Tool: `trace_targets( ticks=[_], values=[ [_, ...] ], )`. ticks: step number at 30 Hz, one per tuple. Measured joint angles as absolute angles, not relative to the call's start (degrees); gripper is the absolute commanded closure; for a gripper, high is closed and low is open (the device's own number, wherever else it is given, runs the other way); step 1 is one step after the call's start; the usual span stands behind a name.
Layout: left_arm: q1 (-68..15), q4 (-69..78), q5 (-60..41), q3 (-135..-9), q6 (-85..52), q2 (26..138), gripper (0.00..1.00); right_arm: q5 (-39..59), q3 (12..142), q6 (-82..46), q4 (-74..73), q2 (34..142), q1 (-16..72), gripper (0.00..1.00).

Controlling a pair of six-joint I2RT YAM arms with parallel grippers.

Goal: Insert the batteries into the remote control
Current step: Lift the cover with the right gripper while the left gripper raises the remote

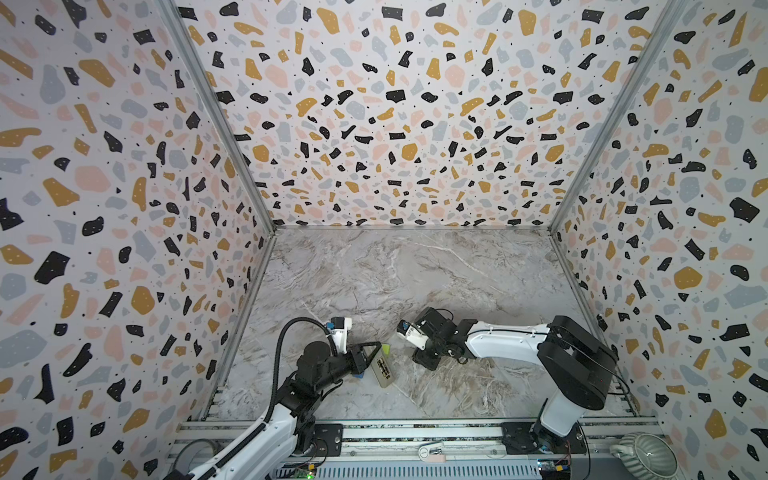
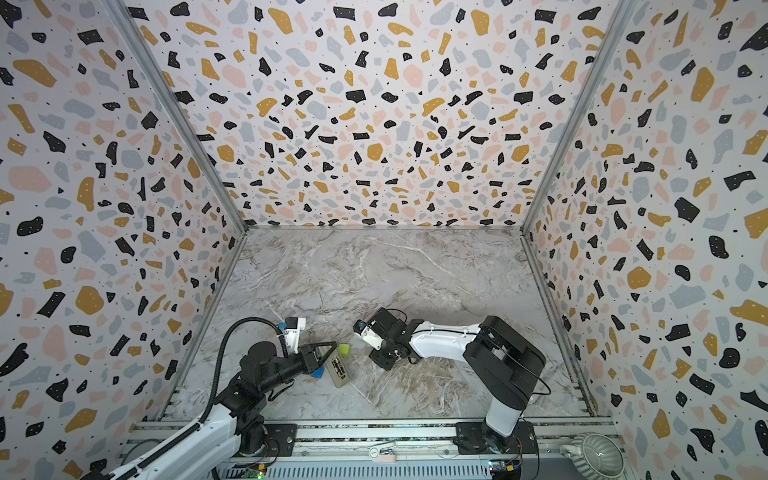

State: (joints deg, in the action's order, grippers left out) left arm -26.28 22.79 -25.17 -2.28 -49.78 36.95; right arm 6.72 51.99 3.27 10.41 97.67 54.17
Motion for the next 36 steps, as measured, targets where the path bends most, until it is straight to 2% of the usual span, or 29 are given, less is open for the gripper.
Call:
trace_targets(
  ticks=[12,25,36],
  values=[
    [-26.3,26.9,-22.6,-1.3,-53.4,34.8,1.0,6.0,51.8,3.0,10.2,97.6,54.2,0.7],
    [-26.3,35.3,-15.0,-0.4,-58.3,32.0,1.0,5.8,50.2,2.8,9.9,96.0,54.7,0.83],
    [-26.3,39.2,-10.1,-0.4,-59.9,31.8,1.0,5.9,47.9,2.3,8.9,85.3,54.8,0.89]
  ],
)
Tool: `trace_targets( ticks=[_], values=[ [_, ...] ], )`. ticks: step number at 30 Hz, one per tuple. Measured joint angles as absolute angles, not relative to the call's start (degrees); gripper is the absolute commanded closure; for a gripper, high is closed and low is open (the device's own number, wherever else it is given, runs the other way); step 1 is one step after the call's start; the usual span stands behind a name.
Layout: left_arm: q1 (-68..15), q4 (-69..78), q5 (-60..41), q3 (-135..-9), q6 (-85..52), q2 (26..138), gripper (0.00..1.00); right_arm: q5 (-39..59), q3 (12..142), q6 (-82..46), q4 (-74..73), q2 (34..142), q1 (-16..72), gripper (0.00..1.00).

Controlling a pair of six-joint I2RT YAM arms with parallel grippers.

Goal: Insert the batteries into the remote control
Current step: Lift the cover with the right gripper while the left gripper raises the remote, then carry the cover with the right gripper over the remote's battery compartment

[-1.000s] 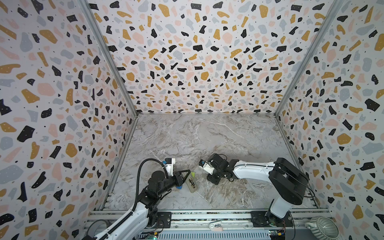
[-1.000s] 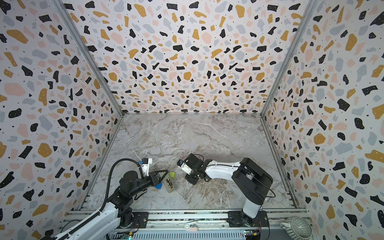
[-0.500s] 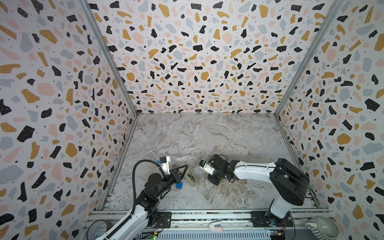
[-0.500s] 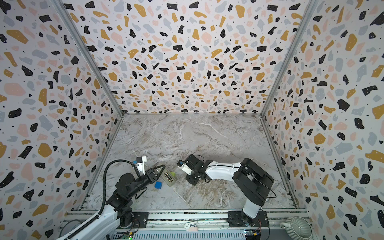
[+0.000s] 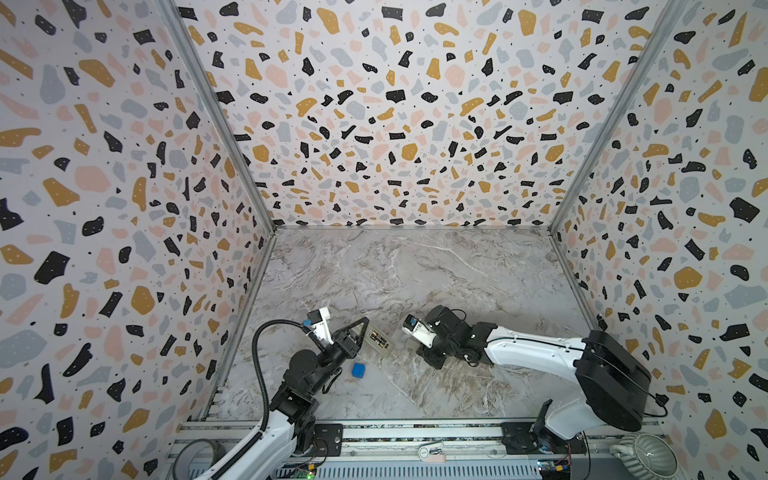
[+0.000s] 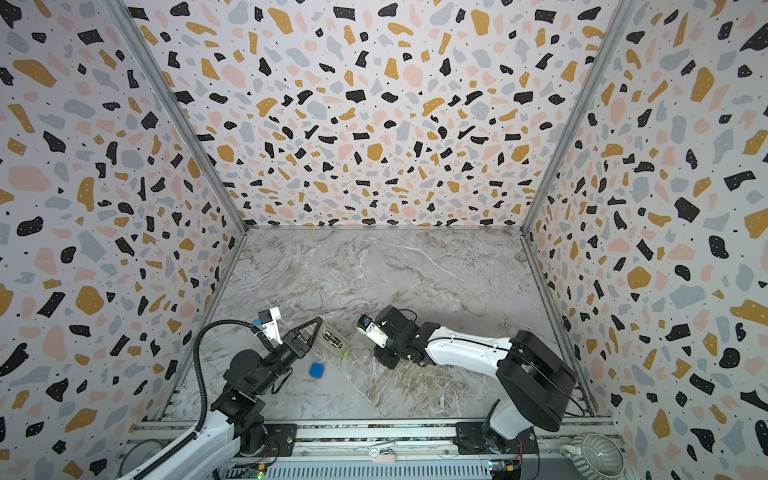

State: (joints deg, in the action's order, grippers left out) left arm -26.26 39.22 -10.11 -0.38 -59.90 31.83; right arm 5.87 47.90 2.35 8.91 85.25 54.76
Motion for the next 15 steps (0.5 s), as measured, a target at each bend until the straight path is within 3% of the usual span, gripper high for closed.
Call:
trace_targets(
  ticks=[7,15],
  values=[
    [-26.3,40.3,-8.1,-0.4,-60.7,31.8,1.0,4.8,48.0,1.8,8.0,78.0,56.0,0.9],
    [-26.3,40.1,-6.5,-0.4,-60.3,31.1,1.0,3.4,51.0,2.0,9.0,77.2,58.5,0.92]
  ],
)
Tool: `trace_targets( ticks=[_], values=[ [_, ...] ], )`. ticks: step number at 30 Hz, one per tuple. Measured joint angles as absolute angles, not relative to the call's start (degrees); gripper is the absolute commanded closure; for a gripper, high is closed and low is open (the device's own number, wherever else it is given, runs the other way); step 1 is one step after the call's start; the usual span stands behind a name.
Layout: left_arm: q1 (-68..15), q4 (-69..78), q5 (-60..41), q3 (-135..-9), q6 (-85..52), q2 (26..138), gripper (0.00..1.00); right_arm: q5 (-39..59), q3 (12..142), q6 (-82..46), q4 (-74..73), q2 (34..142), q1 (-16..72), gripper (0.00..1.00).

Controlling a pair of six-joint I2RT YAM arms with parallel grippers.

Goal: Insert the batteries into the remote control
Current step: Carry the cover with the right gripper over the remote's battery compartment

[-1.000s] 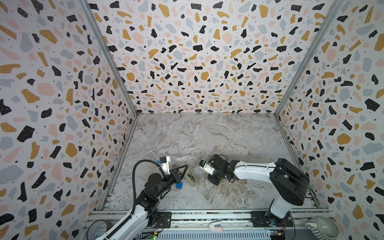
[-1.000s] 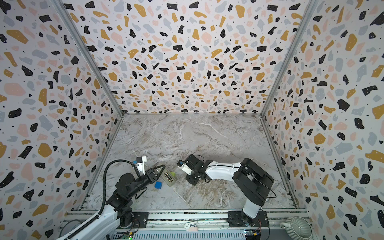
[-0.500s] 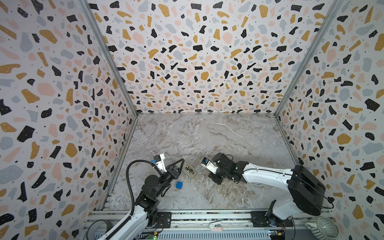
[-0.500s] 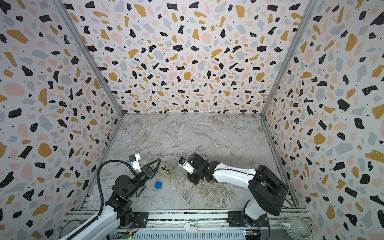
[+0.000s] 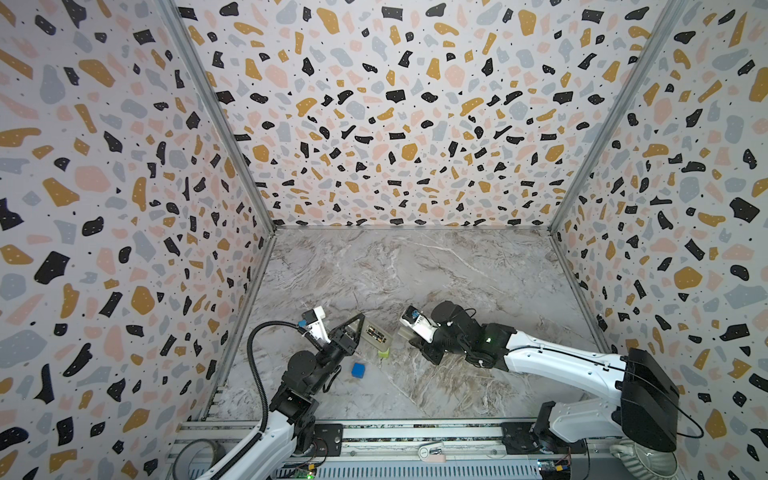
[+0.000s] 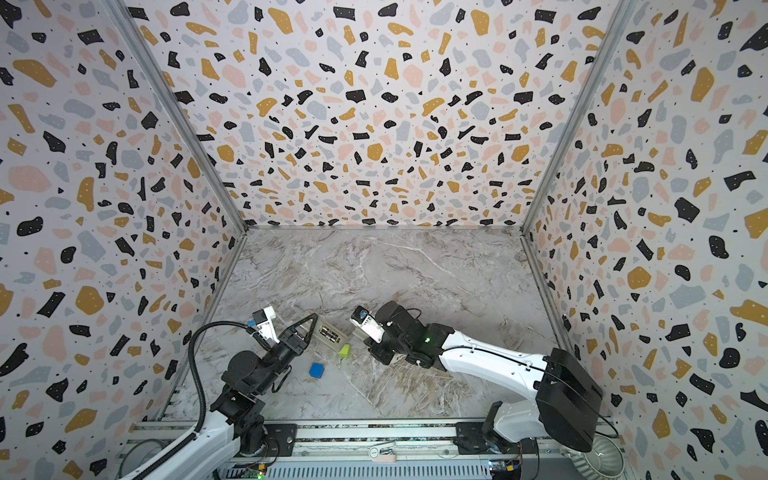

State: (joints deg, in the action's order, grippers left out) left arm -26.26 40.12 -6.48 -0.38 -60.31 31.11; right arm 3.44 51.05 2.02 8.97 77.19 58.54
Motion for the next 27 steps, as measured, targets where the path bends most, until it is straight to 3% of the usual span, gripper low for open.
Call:
trace_targets(
  ticks=[27],
  values=[
    [-26.3,38.6,-5.0,-0.4,-57.8,30.3,1.0,6.2,66.1,2.9,9.1,89.6,63.5,0.94]
  ],
)
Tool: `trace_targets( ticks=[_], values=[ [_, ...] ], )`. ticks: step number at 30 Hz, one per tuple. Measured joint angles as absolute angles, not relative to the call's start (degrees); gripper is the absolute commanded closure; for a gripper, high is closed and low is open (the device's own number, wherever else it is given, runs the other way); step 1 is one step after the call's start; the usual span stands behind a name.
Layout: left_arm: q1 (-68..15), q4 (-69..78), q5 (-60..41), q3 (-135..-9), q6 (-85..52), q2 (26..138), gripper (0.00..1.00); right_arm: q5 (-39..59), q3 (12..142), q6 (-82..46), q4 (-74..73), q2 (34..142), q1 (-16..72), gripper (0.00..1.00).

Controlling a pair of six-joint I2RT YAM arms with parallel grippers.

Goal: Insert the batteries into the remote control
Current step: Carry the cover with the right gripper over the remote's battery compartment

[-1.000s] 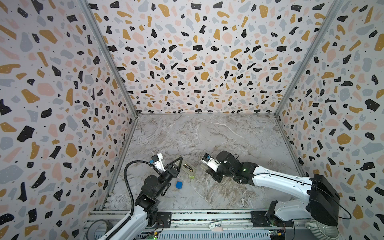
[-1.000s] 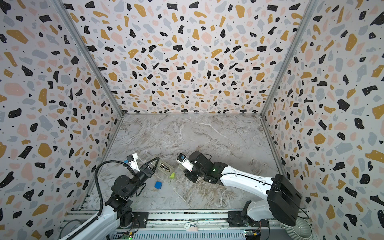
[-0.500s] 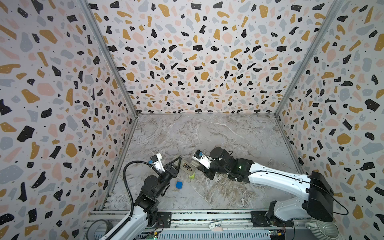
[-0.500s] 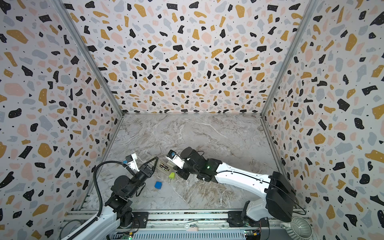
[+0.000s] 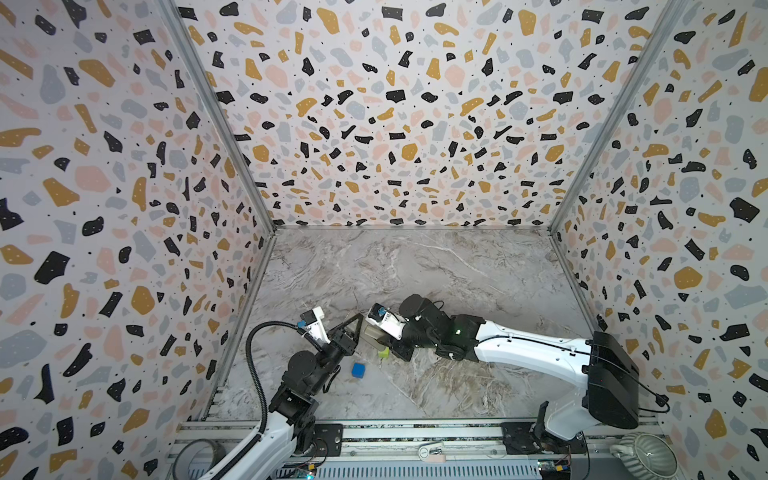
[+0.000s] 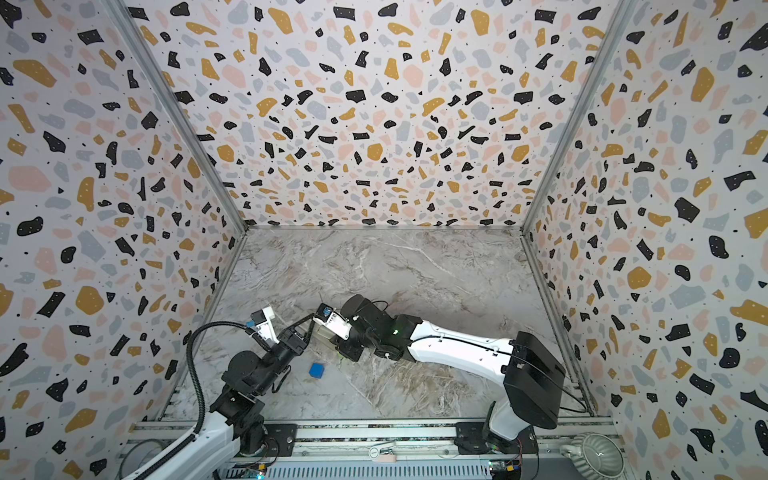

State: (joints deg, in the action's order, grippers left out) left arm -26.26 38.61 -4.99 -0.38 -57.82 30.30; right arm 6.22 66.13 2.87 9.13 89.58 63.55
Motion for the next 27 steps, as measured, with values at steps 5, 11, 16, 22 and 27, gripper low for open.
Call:
trace_targets(
  ticks=[5,11,16,22,27],
  values=[
    [-26.3,38.0,-4.9,-0.4,-57.7,30.3,1.0,6.2,66.2,2.9,9.0,90.3,63.4,0.95],
    [-26.3,37.6,-5.0,-0.4,-57.7,30.3,1.0,6.2,66.2,2.9,9.0,90.5,63.1,0.95],
    [-26.2,37.5,-5.0,-0.4,-57.7,30.3,1.0,6.2,66.2,2.9,8.9,90.8,63.0,0.95],
    [-26.1,37.4,-5.0,-0.4,-57.6,30.3,1.0,6.4,66.3,2.9,8.5,91.2,62.9,0.95],
    [-26.0,37.4,-5.0,-0.4,-57.6,30.3,1.0,6.7,66.9,2.8,8.4,91.6,62.8,0.95]
  ],
)
